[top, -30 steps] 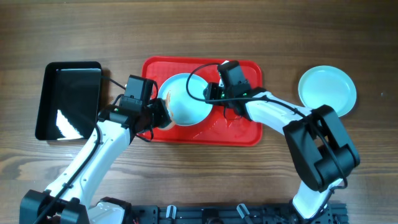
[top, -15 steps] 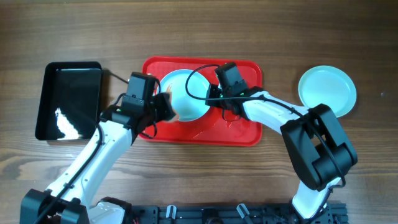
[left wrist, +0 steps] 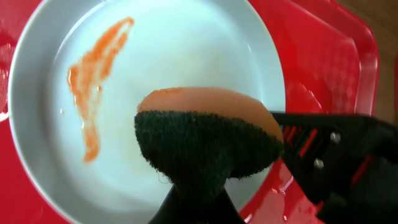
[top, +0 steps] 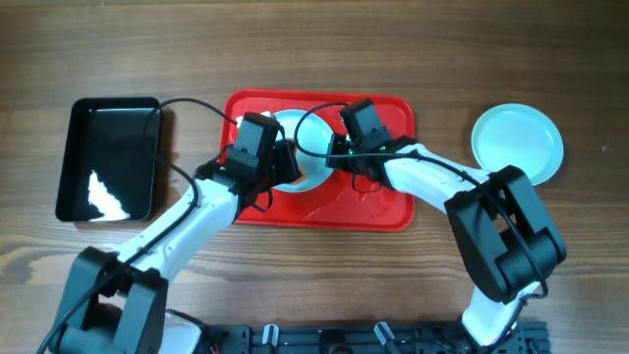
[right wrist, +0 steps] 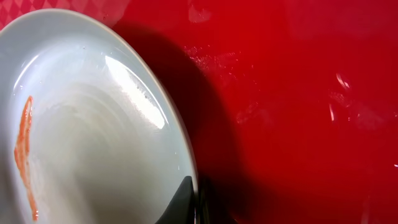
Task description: Clean dirty plates on tray and stack at the side
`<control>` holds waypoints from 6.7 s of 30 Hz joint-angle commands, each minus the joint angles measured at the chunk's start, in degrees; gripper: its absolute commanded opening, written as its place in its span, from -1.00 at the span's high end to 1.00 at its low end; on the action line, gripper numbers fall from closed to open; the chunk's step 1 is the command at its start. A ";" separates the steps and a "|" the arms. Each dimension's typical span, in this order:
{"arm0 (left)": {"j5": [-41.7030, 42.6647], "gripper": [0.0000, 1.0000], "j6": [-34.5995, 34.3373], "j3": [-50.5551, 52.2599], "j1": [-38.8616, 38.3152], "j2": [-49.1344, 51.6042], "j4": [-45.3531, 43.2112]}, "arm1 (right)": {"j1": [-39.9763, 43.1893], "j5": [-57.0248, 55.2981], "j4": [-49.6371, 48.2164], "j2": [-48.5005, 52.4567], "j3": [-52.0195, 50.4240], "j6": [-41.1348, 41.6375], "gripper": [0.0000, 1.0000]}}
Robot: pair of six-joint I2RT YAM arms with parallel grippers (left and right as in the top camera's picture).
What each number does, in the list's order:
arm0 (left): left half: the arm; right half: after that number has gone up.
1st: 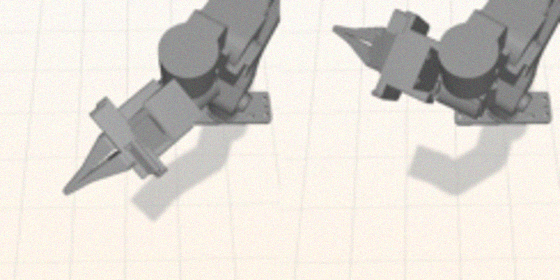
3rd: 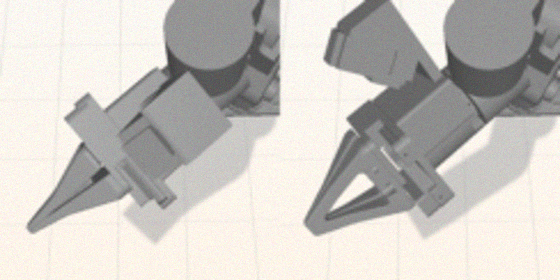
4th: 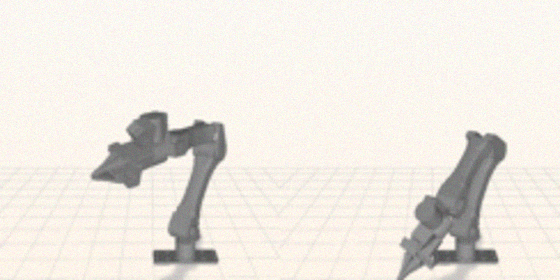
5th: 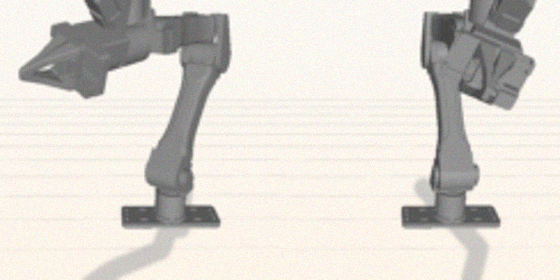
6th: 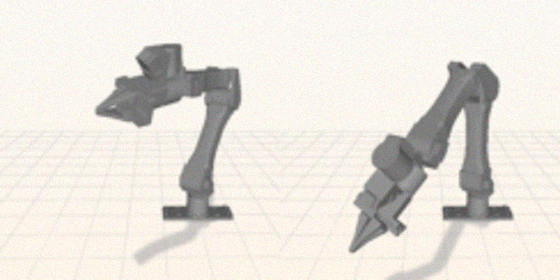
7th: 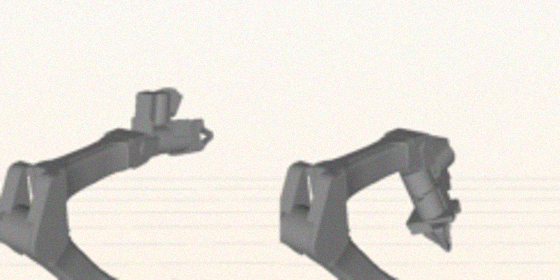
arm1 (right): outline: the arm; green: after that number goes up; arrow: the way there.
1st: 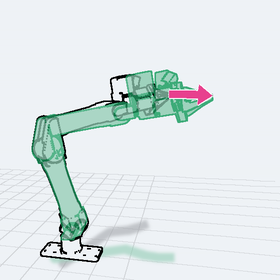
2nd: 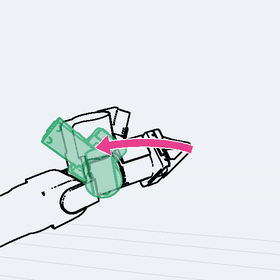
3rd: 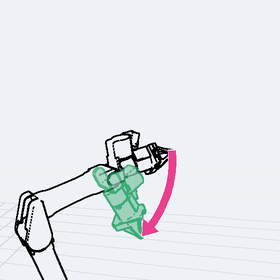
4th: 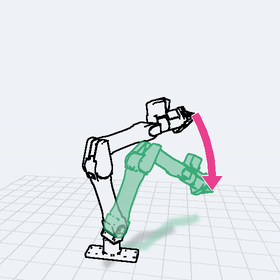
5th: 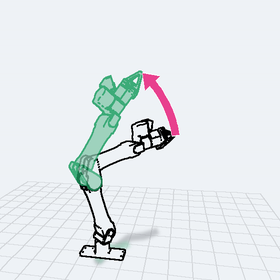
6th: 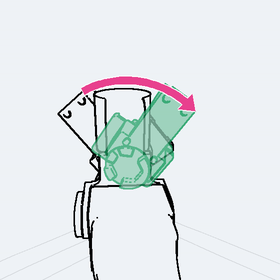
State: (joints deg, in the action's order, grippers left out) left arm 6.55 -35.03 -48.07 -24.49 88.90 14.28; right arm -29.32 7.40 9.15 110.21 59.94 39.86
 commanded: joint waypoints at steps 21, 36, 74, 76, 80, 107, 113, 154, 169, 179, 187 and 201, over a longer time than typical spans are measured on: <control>-2.10 0.92 0.31 0.24 -0.76 3.17 -4.35 | -1.64 -7.98 13.84 -3.80 1.57 -2.38 0.92; -2.10 0.92 0.28 0.24 -2.32 7.69 -6.10 | -3.48 -10.43 13.62 -3.80 1.57 -2.34 0.91; -24.24 0.92 10.86 0.22 2.91 18.27 -2.95 | -3.48 -12.00 14.80 -3.80 1.55 -2.82 0.91; -24.24 0.92 10.86 0.07 4.42 18.25 -3.17 | -3.45 -12.02 14.88 -3.80 1.55 -2.84 0.91; -24.22 0.92 10.86 0.02 6.49 18.25 -6.23 | -3.48 -12.15 14.88 -3.80 1.55 -2.80 0.92; 4.55 0.92 4.66 -1.33 6.60 1.90 -9.18 | -3.48 -12.13 14.88 -3.78 1.55 -2.75 0.91; 8.66 0.92 4.50 -1.33 5.29 3.61 -5.03 | -3.48 -11.87 14.71 -3.78 1.55 -2.34 0.91; -20.04 0.92 9.35 -1.33 3.04 17.79 -26.05 | -3.48 -11.26 14.86 -3.78 1.55 -2.34 0.91; -15.96 0.92 9.31 -1.33 2.14 10.97 -27.28 | -3.48 -11.30 14.80 -3.78 1.55 -2.36 0.91; 0.15 0.92 11.54 -1.36 -0.37 -1.22 -10.40 | -3.48 -11.28 14.67 -3.78 1.55 -2.34 0.91; 8.35 0.92 12.44 -3.65 3.17 -0.90 6.62 | -3.48 -10.99 14.49 -3.78 1.55 -2.27 0.91; 8.81 0.92 19.87 -8.04 6.23 3.54 7.19 | -3.48 -10.40 14.25 -3.78 1.55 -2.23 0.91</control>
State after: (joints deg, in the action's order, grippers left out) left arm 17.21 -17.19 -55.24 -18.26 89.60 21.15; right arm -32.80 -3.05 23.33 106.91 62.13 37.85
